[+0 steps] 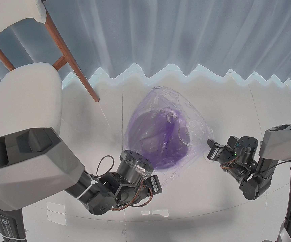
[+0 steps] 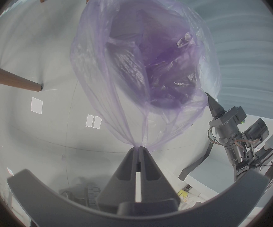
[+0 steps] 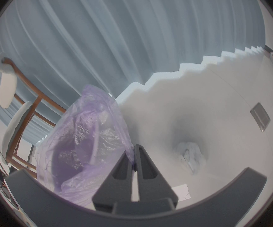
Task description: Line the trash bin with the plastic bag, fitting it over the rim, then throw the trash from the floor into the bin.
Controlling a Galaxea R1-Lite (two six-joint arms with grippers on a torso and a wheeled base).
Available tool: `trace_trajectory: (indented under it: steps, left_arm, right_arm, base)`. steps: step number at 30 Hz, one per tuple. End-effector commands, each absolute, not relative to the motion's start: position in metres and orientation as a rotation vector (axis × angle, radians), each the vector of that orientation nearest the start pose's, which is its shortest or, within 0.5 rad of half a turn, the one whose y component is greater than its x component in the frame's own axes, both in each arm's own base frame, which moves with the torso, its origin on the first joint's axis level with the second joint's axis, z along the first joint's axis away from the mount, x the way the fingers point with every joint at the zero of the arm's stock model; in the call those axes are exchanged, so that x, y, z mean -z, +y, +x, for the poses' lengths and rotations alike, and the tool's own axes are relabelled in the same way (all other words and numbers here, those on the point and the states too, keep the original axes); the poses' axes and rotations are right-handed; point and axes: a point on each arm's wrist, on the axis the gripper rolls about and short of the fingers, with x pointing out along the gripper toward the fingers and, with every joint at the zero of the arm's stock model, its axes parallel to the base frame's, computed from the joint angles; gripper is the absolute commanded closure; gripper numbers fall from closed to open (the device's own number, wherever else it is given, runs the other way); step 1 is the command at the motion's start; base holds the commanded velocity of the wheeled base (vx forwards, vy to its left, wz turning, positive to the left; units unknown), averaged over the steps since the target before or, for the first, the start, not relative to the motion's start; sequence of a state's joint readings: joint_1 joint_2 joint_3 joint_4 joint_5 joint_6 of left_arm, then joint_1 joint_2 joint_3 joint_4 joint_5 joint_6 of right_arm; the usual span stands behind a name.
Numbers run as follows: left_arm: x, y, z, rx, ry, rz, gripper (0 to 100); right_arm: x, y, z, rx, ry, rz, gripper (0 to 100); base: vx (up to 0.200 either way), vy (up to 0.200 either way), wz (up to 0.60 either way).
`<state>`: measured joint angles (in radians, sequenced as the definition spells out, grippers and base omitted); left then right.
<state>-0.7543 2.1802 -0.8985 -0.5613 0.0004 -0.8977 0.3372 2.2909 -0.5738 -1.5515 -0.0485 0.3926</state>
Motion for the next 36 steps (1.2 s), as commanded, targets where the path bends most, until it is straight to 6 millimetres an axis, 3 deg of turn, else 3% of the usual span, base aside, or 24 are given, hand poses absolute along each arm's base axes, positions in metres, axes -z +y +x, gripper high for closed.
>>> trace_trajectory:
  steps: [1, 9, 16, 31, 32, 34, 35, 36]
  left_arm:
    - [-0.021, -0.255, 0.275, 0.336, 0.955, -0.537, 100]
    - [-0.013, -0.236, 0.29, 0.244, 0.944, -0.546, 100]
    - [-0.017, -0.232, 0.3, 0.228, 0.907, -0.569, 100]
    - [-0.012, -0.228, 0.302, 0.174, 0.874, -0.526, 100]
    - [-0.012, -0.228, 0.302, 0.174, 0.874, -0.526, 100]
    - [-0.006, -0.231, 0.301, 0.175, 0.882, -0.52, 100]
    - [-0.005, -0.232, 0.3, 0.178, 0.88, -0.521, 0]
    - [-0.006, -0.232, 0.3, 0.181, 0.875, -0.524, 0]
  right_arm:
    - [0.0, 0.11, 0.332, -0.231, 0.274, 0.369, 100]
    - [0.03, 0.115, 0.346, -0.216, 0.316, 0.425, 100]
    - [0.026, 0.118, 0.354, -0.215, 0.289, 0.508, 100]
    - [0.027, 0.118, 0.357, -0.211, 0.283, 0.519, 100]
    - [0.027, 0.118, 0.357, -0.211, 0.283, 0.519, 0]
    - [0.027, 0.117, 0.355, -0.207, 0.291, 0.537, 0]
    - [0.026, 0.117, 0.355, -0.202, 0.293, 0.557, 0]
    - [0.023, 0.116, 0.353, -0.2, 0.294, 0.589, 0]
  base:
    - [0.0, 0.0, 0.0]
    - [0.0, 0.0, 0.0]
    - [0.0, 0.0, 0.0]
    - [0.0, 0.0, 0.0]
    - [0.0, 0.0, 0.0]
    - [0.0, 0.0, 0.0]
    - [0.0, 0.0, 0.0]
    - [0.0, 0.0, 0.0]
